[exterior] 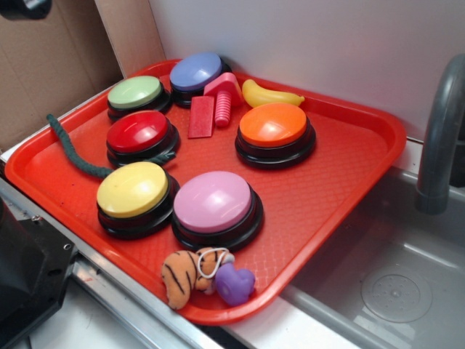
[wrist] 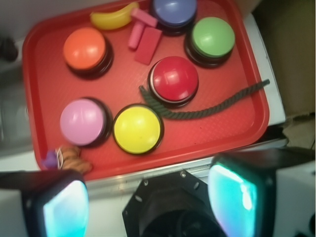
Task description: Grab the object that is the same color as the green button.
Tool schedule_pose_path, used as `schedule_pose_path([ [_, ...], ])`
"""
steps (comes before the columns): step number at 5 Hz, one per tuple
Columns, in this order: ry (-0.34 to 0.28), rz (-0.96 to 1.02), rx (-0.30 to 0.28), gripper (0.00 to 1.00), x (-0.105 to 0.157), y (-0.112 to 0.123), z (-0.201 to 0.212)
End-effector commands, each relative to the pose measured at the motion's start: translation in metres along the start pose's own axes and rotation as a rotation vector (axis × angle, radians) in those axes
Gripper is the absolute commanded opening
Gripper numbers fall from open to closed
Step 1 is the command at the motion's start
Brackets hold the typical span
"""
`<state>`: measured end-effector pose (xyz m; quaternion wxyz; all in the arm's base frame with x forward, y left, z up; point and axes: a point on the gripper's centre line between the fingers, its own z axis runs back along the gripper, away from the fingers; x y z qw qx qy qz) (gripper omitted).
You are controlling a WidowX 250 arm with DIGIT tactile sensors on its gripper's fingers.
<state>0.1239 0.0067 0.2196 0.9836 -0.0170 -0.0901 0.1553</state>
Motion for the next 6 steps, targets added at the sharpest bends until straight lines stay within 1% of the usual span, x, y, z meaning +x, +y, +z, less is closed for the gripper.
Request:
schedule_pose_path([
  [1,-0.145,0.436,0.051,1.0,0.016,0.034,-0.035],
  [2,-0.192,0.674,0.119,1.0,0.027,0.062,-0.059],
  [3,-0.19,0.897,0.187,1.0,0.031,0.088,-0.08],
  [4,-0.179,1.052,0.252,1.0,0.032,0.116,-0.11],
  [5,-0.159,1.093,0.294,1.0,0.028,0.128,-0.135],
  [6,-0.116,1.122,0.259,1.0,0.026,0.134,-0.152],
])
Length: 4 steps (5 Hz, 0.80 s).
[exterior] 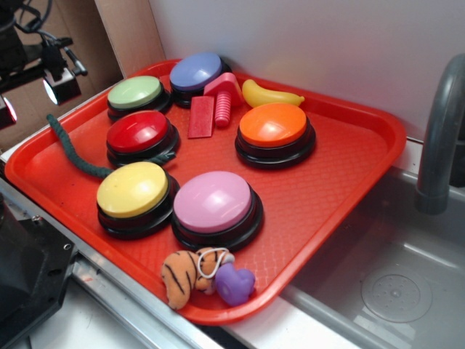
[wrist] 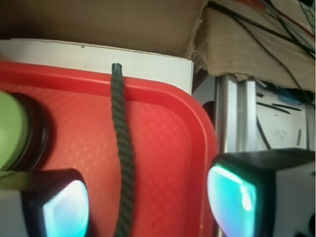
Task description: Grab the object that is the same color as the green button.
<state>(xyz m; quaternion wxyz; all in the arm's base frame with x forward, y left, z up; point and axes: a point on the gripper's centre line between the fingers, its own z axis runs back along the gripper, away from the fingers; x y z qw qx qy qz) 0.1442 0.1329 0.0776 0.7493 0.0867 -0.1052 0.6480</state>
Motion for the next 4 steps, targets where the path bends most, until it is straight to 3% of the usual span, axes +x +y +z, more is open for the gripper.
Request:
schedule_pose_path([
  [1,0.073,0.022,-0.045,1.0,-0.003,0.004,-0.029],
  [2,0.131,0.002,-0.072,1.0,-0.004,-0.006,-0.046],
  [4,0.15,0.009,-0.128,1.0,0.0,-0.013,-0.06],
])
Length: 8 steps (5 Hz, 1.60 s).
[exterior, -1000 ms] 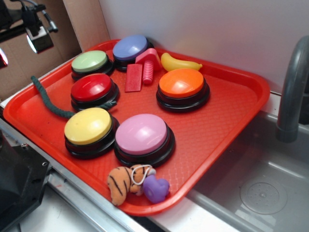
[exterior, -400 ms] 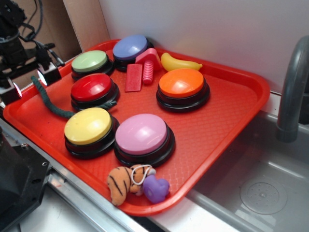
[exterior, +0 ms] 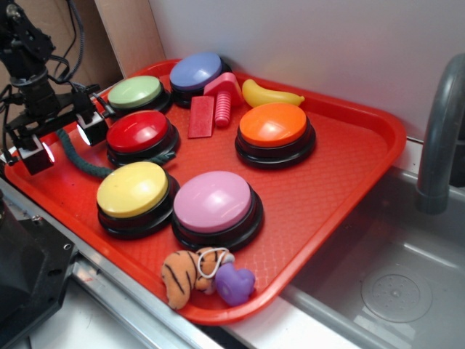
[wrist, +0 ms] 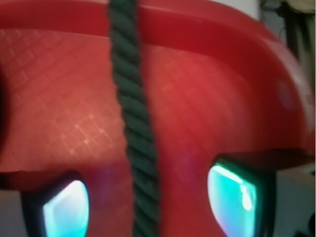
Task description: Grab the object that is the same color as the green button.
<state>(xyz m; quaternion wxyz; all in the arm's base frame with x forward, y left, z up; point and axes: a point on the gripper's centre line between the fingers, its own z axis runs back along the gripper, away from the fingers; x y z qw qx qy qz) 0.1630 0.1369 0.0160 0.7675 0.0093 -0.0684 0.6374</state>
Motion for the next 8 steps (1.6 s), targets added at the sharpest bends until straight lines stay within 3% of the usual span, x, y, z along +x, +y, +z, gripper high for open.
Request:
schedule_pose_path([
  [1,-0.036,0.069,-0.051,0.0,0.01,0.006,0.003],
  [6,-0.051,0.014,-0.037,0.0,0.009,-0.003,0.005],
  [7,-0.15,-0.125,-0.119,0.0,0.005,-0.013,0.053],
  [8,-0.124,-0.309,-0.183,0.0,-0.007,-0.025,0.103],
])
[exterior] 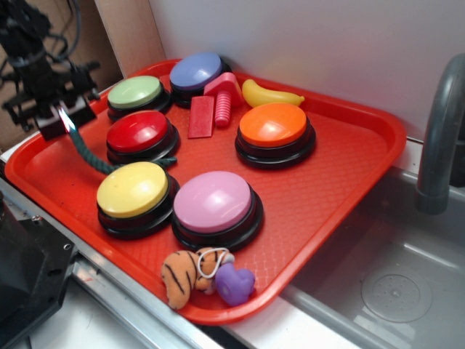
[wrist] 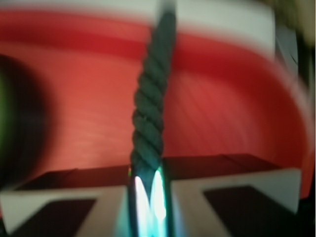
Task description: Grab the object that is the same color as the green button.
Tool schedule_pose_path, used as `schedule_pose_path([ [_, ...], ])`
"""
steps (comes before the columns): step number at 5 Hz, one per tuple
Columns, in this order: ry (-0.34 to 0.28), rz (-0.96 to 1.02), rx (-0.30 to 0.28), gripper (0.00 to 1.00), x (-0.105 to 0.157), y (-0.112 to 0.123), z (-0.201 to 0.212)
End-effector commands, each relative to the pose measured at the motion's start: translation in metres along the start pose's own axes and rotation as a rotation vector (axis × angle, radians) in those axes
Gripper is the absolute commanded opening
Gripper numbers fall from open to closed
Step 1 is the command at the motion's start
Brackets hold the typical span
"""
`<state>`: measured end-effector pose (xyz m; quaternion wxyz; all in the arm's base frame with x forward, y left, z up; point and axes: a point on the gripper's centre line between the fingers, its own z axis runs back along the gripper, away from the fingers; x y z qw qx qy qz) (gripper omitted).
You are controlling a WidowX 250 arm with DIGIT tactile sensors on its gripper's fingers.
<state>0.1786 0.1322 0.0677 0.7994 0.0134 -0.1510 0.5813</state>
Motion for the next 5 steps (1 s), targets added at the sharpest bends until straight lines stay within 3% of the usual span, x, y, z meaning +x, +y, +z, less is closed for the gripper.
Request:
schedule_pose_path([
  [1,0.119,-0.407,-0.132,0.0,-0.017,-0.035,0.092],
  [3,0.236,-0.811,-0.239,0.0,-0.077,-0.073,0.142],
  [4,0.248,-0.89,-0.26,0.0,-0.099,-0.08,0.147],
  [5,0.224,-0.839,-0.231,0.0,-0.093,-0.075,0.145],
])
